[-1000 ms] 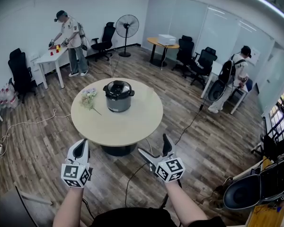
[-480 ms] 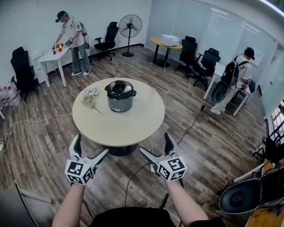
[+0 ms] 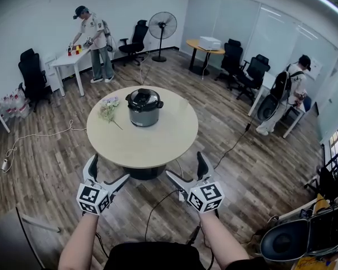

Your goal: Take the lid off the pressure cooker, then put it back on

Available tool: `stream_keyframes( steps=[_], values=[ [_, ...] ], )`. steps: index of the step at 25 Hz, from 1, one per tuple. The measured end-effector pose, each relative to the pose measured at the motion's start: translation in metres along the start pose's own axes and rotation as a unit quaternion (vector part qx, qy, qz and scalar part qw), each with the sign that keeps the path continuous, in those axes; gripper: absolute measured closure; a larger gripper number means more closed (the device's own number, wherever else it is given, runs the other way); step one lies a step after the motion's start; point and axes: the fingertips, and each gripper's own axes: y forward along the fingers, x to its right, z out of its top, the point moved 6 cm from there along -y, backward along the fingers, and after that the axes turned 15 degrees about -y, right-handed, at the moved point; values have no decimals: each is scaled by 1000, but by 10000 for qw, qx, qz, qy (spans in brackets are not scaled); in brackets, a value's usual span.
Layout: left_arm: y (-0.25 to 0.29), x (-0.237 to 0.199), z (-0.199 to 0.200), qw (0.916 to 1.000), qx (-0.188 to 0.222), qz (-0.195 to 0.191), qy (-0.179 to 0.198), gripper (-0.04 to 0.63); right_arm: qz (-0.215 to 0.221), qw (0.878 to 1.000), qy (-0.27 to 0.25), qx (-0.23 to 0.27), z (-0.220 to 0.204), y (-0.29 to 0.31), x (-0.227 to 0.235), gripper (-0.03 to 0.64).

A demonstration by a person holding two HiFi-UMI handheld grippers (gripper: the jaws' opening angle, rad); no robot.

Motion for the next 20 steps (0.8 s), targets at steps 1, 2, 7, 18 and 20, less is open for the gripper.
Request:
stream_keyframes(
  steps=[1, 2, 7, 18, 20],
  values=[
    [2, 4, -3, 10000, -11, 37, 27, 8, 41, 10000, 6, 27, -2, 0, 4, 20],
    [5, 7, -5, 10000, -17, 77, 49, 8, 88, 10000, 4, 43, -3, 0, 9, 20],
    [23, 0, -10, 9996, -59, 268, -47, 8, 158, 9999, 13, 35, -10, 15, 27, 20],
    [115, -97, -39, 9988, -2, 310, -377, 14, 94, 9996, -211, -163, -47, 120, 60, 20],
    [147, -120, -44, 9989, -145, 231, -387, 14, 60, 9994, -257, -223, -48, 153, 74, 20]
  ],
)
